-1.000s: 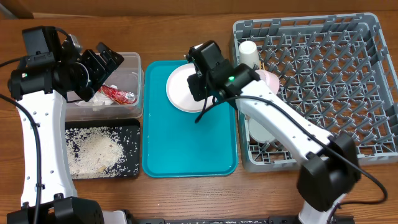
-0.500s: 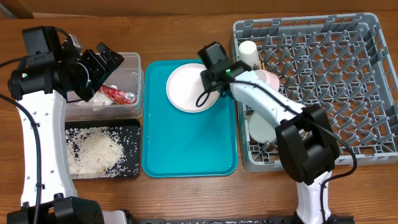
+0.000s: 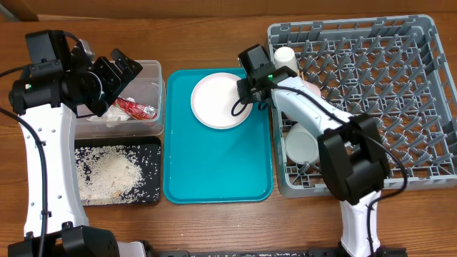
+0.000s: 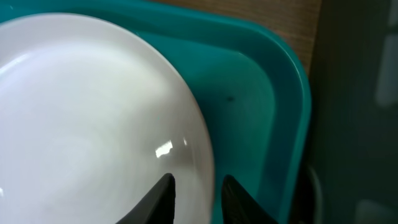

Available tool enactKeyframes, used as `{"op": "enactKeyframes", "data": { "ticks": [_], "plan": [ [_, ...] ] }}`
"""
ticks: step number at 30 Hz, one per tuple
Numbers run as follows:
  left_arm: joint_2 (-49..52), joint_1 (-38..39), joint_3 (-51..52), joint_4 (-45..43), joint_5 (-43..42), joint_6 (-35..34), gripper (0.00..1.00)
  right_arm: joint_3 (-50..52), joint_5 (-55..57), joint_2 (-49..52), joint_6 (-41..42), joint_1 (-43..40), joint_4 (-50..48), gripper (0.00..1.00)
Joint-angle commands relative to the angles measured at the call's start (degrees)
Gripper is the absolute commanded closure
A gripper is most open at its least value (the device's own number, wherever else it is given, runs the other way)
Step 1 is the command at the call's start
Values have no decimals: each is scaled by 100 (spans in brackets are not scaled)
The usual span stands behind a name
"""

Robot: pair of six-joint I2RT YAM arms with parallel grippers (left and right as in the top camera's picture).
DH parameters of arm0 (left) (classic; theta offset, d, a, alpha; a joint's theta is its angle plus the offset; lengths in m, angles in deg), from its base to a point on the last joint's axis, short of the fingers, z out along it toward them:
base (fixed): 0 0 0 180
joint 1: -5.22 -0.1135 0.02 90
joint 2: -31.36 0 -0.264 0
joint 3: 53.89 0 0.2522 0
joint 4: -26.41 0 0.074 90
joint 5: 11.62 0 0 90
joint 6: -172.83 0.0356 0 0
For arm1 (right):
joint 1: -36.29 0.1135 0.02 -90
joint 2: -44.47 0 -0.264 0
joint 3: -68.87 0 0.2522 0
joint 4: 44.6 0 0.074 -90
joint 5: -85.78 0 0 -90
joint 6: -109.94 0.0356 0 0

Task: Sort waste into correct bins and load items into the dishwasher
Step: 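Close the right gripper on the white plate rim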

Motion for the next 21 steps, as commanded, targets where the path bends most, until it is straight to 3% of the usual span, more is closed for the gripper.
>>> {"op": "enactKeyframes", "data": {
  "ticks": [1, 15, 21],
  "plan": [
    [20, -11, -94, -9, -44, 9, 0, 7, -68, 332, 7, -4, -11, 73],
    [20, -11, -94, -9, -44, 7, 0, -44, -533, 369, 2, 457, 297, 76],
    [20, -11, -94, -9, -44, 9, 0, -59, -1475, 341, -127, 1021, 367, 76]
  ]
}}
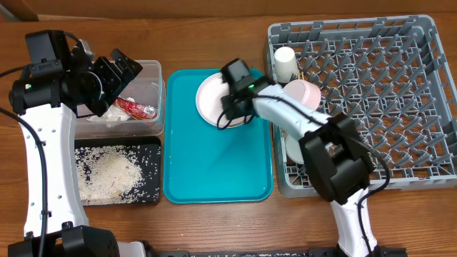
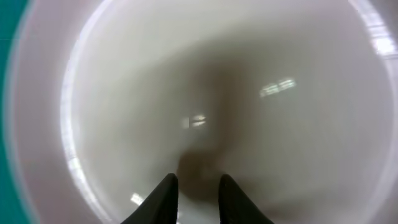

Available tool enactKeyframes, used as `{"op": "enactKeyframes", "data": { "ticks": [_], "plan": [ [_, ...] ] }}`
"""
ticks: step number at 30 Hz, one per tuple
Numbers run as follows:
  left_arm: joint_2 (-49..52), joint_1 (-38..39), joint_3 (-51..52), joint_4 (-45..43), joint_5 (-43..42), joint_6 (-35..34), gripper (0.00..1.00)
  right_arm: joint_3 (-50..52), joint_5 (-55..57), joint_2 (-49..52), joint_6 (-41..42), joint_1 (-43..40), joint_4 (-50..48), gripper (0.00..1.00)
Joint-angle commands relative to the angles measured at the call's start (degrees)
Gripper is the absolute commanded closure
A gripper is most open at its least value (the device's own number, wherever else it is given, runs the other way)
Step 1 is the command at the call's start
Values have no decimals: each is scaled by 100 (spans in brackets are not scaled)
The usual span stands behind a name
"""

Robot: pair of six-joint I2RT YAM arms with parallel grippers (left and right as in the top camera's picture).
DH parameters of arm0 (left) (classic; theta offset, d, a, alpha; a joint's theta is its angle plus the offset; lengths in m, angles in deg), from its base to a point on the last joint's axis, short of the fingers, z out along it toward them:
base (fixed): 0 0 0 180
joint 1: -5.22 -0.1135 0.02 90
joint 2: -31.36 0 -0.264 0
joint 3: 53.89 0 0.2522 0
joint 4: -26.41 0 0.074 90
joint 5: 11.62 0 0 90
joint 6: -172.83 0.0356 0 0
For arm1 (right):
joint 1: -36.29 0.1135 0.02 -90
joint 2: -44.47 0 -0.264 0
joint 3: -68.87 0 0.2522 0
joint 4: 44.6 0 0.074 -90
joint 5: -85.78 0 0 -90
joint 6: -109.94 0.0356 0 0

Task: Sort waste into correct bins and load items into the dishwasher
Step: 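Close the right gripper on the white plate rim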

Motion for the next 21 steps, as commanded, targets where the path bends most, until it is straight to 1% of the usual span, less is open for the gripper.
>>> {"op": "enactKeyframes", "data": {
  "ticks": [1, 4, 7, 12, 15, 20, 21],
  "plan": [
    [20, -11, -94, -7, -44, 9, 0, 17, -879, 28, -129, 402, 103, 76],
    [20, -11, -94, -7, -44, 7, 0, 17, -1113, 28, -127, 682, 162, 75],
    [20, -11, -94, -7, -44, 9, 0, 17, -1106, 28, -125, 931, 216, 75],
    [20, -11, -94, -7, -44, 9, 0, 13, -988, 15, -127, 1049, 184, 75],
    [20, -11, -94, -7, -44, 9, 0, -118, -645, -83, -127, 876, 223, 75],
    [20, -11, -94, -7, -42, 9, 0, -717, -651, -448, -127, 428, 544, 75],
    [20, -11, -94, -7, -42, 9, 0, -820, -651, -511, -127, 343, 575, 73]
  ]
}}
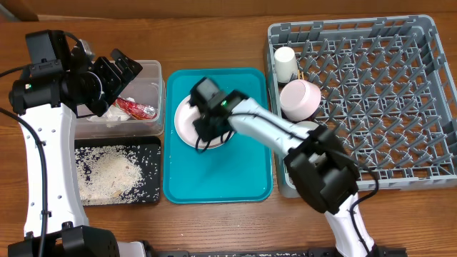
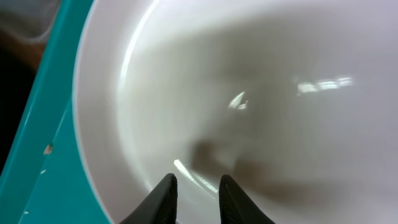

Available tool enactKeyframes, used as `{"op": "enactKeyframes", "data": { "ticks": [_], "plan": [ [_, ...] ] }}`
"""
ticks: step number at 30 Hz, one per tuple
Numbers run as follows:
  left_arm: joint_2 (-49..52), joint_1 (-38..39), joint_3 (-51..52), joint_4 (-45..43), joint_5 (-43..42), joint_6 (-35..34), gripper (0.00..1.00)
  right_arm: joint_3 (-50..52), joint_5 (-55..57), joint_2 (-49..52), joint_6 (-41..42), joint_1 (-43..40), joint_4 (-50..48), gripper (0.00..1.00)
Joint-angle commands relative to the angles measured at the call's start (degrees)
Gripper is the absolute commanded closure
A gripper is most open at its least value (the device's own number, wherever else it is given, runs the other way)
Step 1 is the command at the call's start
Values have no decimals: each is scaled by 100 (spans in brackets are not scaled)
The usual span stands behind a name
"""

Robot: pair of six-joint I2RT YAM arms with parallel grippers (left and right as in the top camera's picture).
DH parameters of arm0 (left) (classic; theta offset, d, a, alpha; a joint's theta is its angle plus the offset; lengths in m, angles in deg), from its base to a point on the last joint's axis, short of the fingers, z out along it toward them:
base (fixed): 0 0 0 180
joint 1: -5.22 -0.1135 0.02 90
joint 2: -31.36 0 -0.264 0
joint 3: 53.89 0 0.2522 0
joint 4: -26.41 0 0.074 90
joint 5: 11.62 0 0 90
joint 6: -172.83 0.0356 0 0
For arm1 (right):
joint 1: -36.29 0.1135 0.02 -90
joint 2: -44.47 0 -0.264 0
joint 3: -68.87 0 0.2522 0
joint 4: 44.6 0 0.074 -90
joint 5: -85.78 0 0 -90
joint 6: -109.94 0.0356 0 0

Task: Sort waste into correct bins and load items into the dishwasher
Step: 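Close the right gripper on the white plate rim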

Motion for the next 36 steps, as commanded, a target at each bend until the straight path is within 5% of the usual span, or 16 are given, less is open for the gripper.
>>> {"op": "enactKeyframes", "data": {
  "ticks": [1, 36],
  "plan": [
    [20, -11, -94, -7, -44, 9, 0, -535, 146, -557, -24, -382, 17, 71],
    [20, -11, -94, -7, -44, 9, 0, 402, 791, -146, 103, -763, -433, 66]
  ]
}}
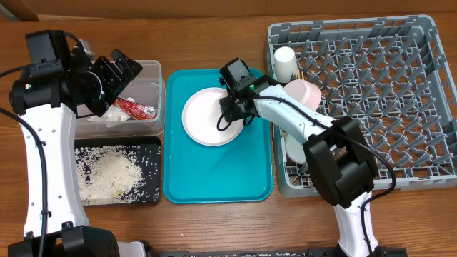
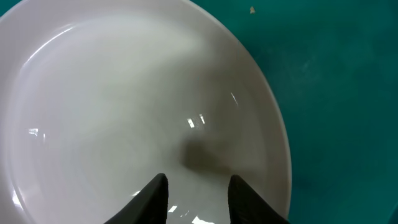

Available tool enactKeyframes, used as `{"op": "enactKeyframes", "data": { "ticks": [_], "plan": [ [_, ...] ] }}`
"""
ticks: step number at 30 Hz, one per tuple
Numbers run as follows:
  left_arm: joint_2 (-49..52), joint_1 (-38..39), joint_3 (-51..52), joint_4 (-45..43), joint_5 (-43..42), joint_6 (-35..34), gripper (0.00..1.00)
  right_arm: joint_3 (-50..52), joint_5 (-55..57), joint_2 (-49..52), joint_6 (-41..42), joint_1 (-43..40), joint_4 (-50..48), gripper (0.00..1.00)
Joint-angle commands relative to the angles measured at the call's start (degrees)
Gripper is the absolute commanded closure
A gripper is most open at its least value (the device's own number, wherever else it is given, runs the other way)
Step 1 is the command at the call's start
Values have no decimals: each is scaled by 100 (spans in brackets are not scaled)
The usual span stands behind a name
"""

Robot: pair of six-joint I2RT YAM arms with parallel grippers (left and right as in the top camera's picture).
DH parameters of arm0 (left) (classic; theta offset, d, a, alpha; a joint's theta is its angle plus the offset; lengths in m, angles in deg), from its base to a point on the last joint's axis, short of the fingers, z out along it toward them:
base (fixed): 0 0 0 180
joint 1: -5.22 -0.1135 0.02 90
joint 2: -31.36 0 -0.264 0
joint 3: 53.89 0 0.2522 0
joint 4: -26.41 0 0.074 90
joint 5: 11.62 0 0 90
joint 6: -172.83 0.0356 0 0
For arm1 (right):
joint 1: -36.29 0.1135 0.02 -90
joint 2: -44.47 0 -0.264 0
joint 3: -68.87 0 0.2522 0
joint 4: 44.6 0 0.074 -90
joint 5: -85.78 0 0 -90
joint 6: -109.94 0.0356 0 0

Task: Sort waste into correct bins and load items into the dishwasher
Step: 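Close the right gripper on the white plate rim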

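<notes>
A white plate lies flat on the teal tray, in its upper half. My right gripper hovers low over the plate's right side, open, nothing between its fingers. In the right wrist view the black fingertips stand apart over the plate, with the gripper casting a shadow on it and the tray showing to the right. My left gripper hangs open over the clear waste bin, holding nothing. The grey dishwasher rack stands on the right.
In the rack's left side sit a white cup, a pink bowl and a white bowl. The clear bin holds a red wrapper. A black bin with rice lies in front of it.
My right gripper has shifted from the plate's left part to its right side, and its fingers stand wider apart. The plate sits slightly further right on the tray. The left arm has not moved.
The plate lay at the tray's top right with my right gripper at its right rim. Then the gripper was over the plate's middle. Later the plate sat further left and nearer, gripper above its left part. Now the gripper is over its right side.
</notes>
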Motion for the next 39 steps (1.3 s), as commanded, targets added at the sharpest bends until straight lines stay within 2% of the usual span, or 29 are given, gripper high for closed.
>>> {"op": "enactKeyframes", "data": {
  "ticks": [1, 5, 9, 24, 39],
  "plan": [
    [20, -11, -94, -9, -42, 9, 0, -37, 76, 61, -44, 31, -125, 66],
    [20, -11, -94, -7, -44, 9, 0, -317, 251, -92, -153, 13, -151, 66],
    [20, -11, -94, -7, -42, 9, 0, -363, 507, -120, -151, -70, -203, 60],
    [20, -4, -94, -7, -44, 9, 0, 15, 520, -92, -151, -234, -313, 59],
    [20, -4, -94, -7, -44, 9, 0, 24, 369, -92, -151, -227, -2, 59]
  ]
}}
